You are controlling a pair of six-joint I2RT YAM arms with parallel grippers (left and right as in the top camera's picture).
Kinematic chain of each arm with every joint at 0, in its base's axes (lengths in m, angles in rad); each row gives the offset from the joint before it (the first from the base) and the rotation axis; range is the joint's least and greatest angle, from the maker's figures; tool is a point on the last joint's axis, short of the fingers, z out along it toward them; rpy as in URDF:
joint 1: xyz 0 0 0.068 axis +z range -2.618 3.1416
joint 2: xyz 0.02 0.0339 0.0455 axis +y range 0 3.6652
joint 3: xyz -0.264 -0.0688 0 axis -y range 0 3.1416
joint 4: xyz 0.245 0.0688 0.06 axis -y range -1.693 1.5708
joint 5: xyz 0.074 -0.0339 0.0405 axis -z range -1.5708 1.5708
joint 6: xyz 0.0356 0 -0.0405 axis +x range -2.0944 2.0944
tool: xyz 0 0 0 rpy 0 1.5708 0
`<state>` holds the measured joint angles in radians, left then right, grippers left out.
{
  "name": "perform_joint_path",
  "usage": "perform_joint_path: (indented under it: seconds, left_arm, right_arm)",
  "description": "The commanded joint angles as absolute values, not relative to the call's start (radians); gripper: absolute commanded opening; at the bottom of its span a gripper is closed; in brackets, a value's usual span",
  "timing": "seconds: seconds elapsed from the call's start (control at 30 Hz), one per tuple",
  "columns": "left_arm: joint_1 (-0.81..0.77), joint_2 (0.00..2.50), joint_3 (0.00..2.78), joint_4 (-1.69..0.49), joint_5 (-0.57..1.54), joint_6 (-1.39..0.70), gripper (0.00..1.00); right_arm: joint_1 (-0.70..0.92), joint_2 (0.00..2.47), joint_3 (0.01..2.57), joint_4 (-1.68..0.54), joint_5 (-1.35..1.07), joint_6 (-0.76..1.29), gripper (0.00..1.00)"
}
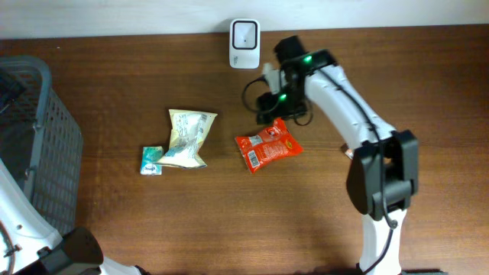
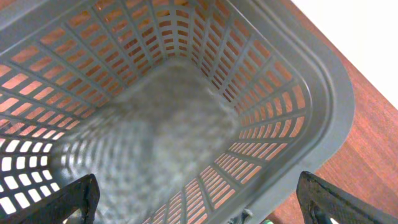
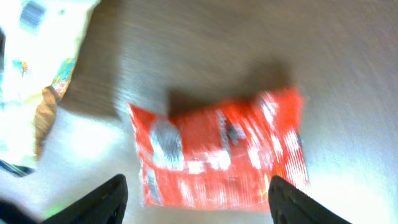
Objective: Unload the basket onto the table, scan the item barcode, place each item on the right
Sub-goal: 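Lift the red bag and hold it against the white scanner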
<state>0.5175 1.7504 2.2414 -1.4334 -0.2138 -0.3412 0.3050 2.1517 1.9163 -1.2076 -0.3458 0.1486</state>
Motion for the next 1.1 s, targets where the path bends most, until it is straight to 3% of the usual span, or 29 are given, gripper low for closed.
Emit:
perform_joint_path:
  seconds: [0.0,0.1,0.23,0.4,0.47,0.53,0.6,0.67,0.87,1.07]
  left_arm:
    - [0.52,1.748,2.252,-1.435,-0.214,-0.351,0.99]
    - [0.52,1.748,2.252,-1.435,-0.214,-0.351,0.99]
    - [0.52,1.748,2.252,-1.435,-0.214,-0.351,0.99]
    - [0.52,1.748,2.252,-1.435,-0.214,-0.351,0.99]
    - [0.52,1.748,2.252,-1.435,-0.214,-0.351,0.99]
    - [0.52,1.748,2.252,-1.435,-0.214,-0.351,0.99]
    - [0.52,1.748,2.252,-1.435,-0.214,-0.351,0.99]
    - [0.52,1.748,2.252,-1.435,-0.214,-0.351,0.99]
    - [0.52,1.748,2.252,-1.435,-0.214,-0.351,0.99]
    - [0.52,1.748,2.252,-1.435,-0.214,-0.351,0.99]
  right_arm:
    - [0.268,2.133,1.871,-1.245,-0.349,0.467,0.72]
    - [0.289,2.133,1.728,-1.208,-0.336,0.729,0.64]
    - [0.295,2.133,1.607,-1.074,-0.333,0.96,0.66]
    - [0.355,2.134,1.473,-0.838,-0.293,0.985,0.89]
    - [0.382,2.135,1.408,-0.727,-0.257,0.984,0.89]
    - [0.393,2.135,1.38,-0.698,-0.257,0.934,0.65]
    - [0.393,2.134,1.38,-0.699,-0.263,0.823,0.19]
    - [0.39,2.134,1.381,-0.685,-0.297,0.772,0.09]
    - [0.376,2.118,1.525,-0.709,-0.491,0.421,0.04]
    - [0.272,2.076,2.099,-1.208,-0.486,0.612,0.04]
